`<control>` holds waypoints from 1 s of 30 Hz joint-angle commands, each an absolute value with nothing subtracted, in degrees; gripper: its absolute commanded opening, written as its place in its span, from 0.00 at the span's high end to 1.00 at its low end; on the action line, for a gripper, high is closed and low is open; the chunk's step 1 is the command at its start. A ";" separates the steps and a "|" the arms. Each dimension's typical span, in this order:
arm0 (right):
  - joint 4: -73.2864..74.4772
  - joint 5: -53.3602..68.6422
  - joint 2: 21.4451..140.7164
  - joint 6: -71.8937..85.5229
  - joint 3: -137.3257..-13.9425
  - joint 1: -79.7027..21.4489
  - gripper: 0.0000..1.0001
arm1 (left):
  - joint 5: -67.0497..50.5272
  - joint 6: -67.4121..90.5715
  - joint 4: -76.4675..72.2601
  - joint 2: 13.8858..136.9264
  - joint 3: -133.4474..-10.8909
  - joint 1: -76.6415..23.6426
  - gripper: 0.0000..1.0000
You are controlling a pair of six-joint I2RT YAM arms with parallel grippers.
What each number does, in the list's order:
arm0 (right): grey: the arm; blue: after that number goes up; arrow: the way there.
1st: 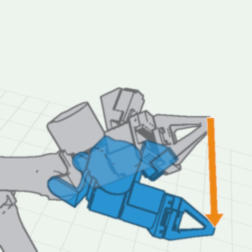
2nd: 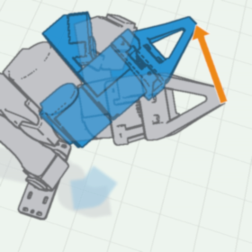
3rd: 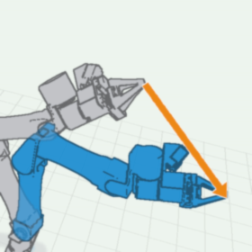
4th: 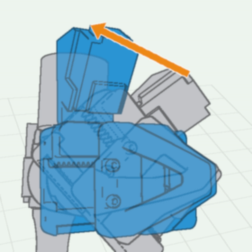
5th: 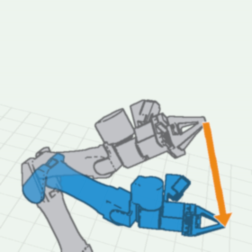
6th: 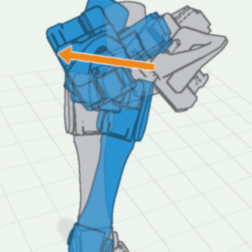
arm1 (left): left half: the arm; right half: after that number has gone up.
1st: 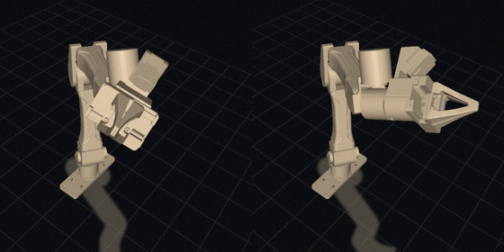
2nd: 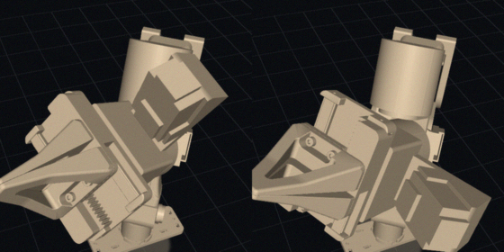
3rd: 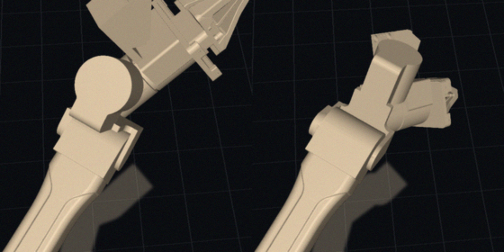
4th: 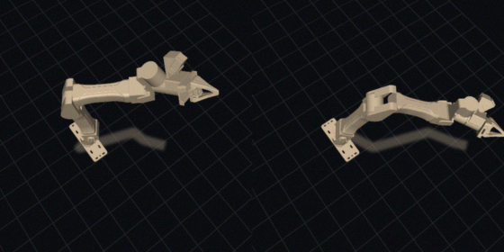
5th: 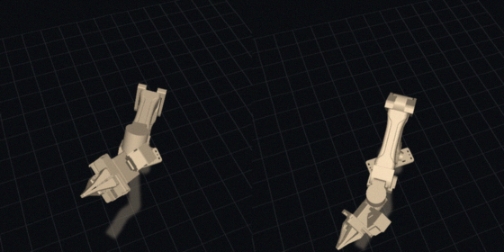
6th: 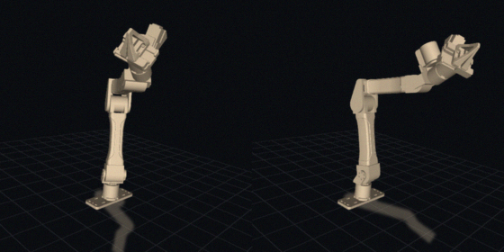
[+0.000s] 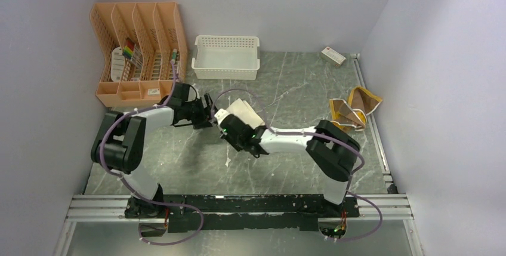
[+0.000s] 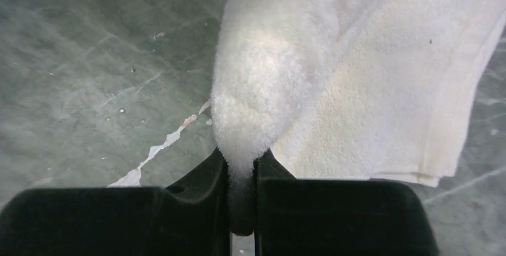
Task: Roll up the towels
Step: Roll the towel at the center of the board.
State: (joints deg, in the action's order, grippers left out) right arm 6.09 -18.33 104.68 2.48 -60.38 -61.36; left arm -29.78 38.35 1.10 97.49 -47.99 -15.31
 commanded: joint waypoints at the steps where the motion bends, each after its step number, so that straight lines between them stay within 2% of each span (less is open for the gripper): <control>1: -0.93 3.28 99.95 9.61 -55.94 -55.06 1.00 | -26.40 38.48 5.03 91.54 -46.33 -13.51 0.14; 7: -8.68 25.19 99.42 18.89 -52.74 -44.32 1.00 | -25.20 39.16 5.07 85.49 -43.82 -13.44 0.13; 13: -13.35 41.04 107.41 26.48 -54.14 -37.08 1.00 | -25.53 40.09 2.29 85.19 -41.76 -14.37 0.14; 18: -15.10 44.98 111.53 29.22 -55.06 -36.42 1.00 | -23.89 41.57 -1.52 90.42 -42.99 -16.35 0.16; 30: -16.35 48.27 111.61 32.18 -54.93 -35.04 1.00 | -22.45 44.89 -7.87 101.18 -48.43 -20.22 0.18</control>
State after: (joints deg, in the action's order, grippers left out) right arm -15.88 44.36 110.74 30.70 -54.41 -34.85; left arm -24.25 43.64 -4.23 98.32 -46.59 -19.18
